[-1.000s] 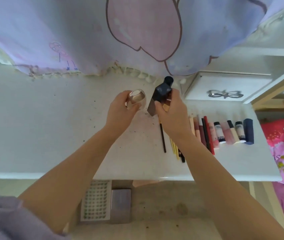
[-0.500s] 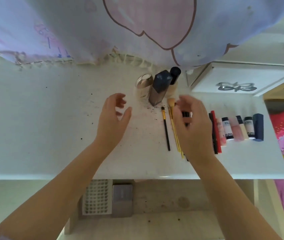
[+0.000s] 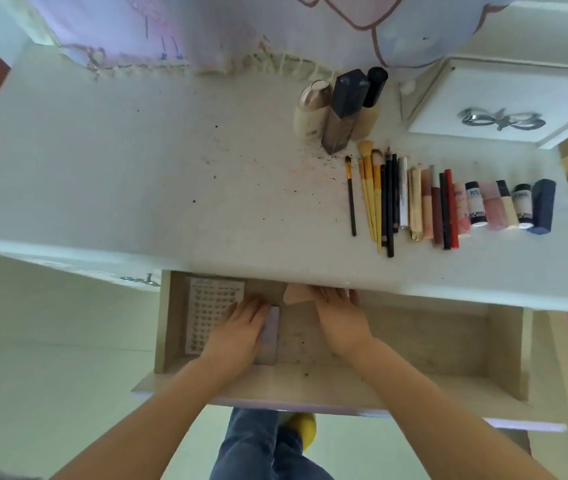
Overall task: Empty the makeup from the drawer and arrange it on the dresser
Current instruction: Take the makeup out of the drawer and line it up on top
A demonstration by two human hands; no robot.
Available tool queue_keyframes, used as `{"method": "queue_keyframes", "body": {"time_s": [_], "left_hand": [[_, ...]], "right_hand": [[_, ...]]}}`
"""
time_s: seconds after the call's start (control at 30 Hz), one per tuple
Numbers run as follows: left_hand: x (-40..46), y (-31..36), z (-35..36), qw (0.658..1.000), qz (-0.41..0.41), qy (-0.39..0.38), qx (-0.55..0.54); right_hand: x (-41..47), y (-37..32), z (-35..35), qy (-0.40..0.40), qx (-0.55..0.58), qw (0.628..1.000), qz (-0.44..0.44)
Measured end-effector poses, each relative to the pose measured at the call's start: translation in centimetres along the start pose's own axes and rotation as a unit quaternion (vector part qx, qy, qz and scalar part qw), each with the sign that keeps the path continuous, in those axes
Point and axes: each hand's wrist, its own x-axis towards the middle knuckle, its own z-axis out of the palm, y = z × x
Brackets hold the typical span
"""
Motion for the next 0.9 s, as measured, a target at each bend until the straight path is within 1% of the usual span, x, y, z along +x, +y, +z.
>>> {"method": "queue_keyframes", "body": {"time_s": [0.1,0.17,0.2,0.27,0.33,0.37,0.43,0.47,0.53,0.6,0.63,0.7,0.77,0.8,0.9], "left_hand": [[0.4,0.5,0.8,0.998,-0.015,-0.029,0.054],[0.4,0.8,0.8,0.998,-0.027,-0.009,0.064],[0.5,1.1,0.6,0.997,-0.032,0.007,0.069],[1.1,1.6,-0.1,0.996,-0.048,0.03,0.062],[1.4,1.7,-0.8,0.998,-0.054,0.016,0.017],[1.3,1.5,-1.2,0.998,-0.046,0.0,-0.031],[0.4,0.9,-2.1,0.986,-0.012,-0.046,-0.16],[-0.3,0.6,-2.7,0.977,0.008,-0.061,-0.206],[-1.8,-0.1,-4.6,0.962,0.028,-0.055,-0.265],[-2.6,-0.7,-7.7,0.947,0.041,-0.011,-0.319],[-2.5,-0.9,-9.7,0.938,0.051,0.018,-0.344],[-1.3,-1.3,-13.7,0.92,0.063,0.067,-0.382],[1.4,-1.2,-17.3,0.91,0.066,0.104,-0.397],[3.1,-1.2,-18.6,0.908,0.061,0.115,-0.399],[8.4,-1.0,-20.9,0.911,0.049,0.11,-0.394]], "right_hand": [[0.7,0.4,0.4,0.007,-0.001,0.999,0.037],[0.5,0.5,0.7,-0.004,-0.008,0.998,0.064],[0.1,0.5,0.8,-0.017,0.002,0.997,0.077],[-0.8,0.5,0.7,-0.074,0.06,0.99,0.103],[-2.1,0.6,0.5,-0.118,0.121,0.981,0.096],[-3.0,0.6,0.2,-0.125,0.145,0.978,0.088],[-4.8,0.5,-1.1,-0.125,0.197,0.969,0.076],[-5.6,0.6,-2.0,-0.122,0.227,0.964,0.073],[-7.1,1.0,-4.3,-0.114,0.282,0.951,0.061],[-7.8,1.5,-7.8,-0.095,0.342,0.933,0.06],[-7.7,1.7,-9.7,-0.067,0.382,0.919,0.067],[-6.4,1.8,-13.0,0.013,0.448,0.89,0.09],[-3.7,1.5,-15.4,0.073,0.464,0.875,0.111],[-2.0,1.1,-16.2,0.09,0.456,0.878,0.116],[2.8,-0.5,-17.0,0.112,0.386,0.907,0.129]]}}
